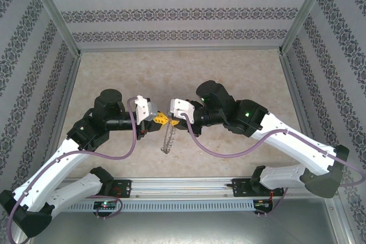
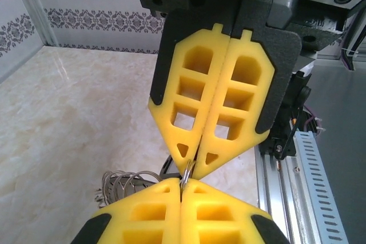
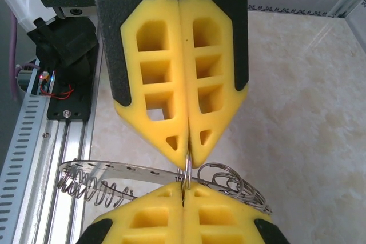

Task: Put the keys on the keyring

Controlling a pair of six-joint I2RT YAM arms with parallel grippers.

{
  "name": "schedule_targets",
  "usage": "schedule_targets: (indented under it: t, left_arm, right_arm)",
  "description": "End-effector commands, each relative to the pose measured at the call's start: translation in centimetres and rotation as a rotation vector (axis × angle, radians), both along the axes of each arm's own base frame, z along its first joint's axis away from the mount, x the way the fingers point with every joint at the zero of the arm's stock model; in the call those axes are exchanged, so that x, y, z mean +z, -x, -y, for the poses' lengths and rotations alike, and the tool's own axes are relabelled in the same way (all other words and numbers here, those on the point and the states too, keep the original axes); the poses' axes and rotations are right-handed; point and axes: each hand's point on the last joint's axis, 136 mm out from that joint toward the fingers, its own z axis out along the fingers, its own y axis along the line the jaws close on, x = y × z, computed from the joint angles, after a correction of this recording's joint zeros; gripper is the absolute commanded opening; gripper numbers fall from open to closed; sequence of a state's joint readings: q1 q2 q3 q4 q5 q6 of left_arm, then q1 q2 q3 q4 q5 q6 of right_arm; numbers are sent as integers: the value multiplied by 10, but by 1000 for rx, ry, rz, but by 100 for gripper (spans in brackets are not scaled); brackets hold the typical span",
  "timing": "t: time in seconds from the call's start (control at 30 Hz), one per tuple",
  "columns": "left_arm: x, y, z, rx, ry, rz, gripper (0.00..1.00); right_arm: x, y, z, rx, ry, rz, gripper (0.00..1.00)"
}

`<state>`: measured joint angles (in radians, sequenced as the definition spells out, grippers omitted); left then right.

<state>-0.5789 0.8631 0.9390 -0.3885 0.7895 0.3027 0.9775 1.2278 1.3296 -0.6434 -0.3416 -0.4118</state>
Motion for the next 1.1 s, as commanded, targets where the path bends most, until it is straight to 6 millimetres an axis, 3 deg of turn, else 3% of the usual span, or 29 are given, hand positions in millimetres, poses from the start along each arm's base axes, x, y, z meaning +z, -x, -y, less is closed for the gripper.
schedule_targets:
  t: [0.0, 0.07, 0.17, 0.27, 0.67, 0.9, 1.07]
  left_arm:
    - [18, 5, 2, -26, 51, 40, 0]
    - [24, 4, 0, -11, 80, 52, 0]
    - [37, 3, -1, 13, 136, 75, 0]
    - [51, 5, -2, 22, 202, 90, 0]
    - [67, 14, -4, 2, 290, 87, 0]
    - [68, 18, -4, -17, 318, 84, 0]
    - [70, 19, -4, -24, 328, 85, 0]
  right_arm:
    - [25, 5, -5, 31, -74, 38, 0]
    - [25, 3, -3, 11, -83, 41, 3]
    - [20, 3, 1, -10, -92, 29, 18]
    - [16, 5, 3, -18, -94, 7, 22]
    - [17, 1, 1, -33, -106, 23, 15]
    - [21, 6, -7, 11, -136, 3, 18]
    - [21, 7, -11, 25, -151, -7, 9]
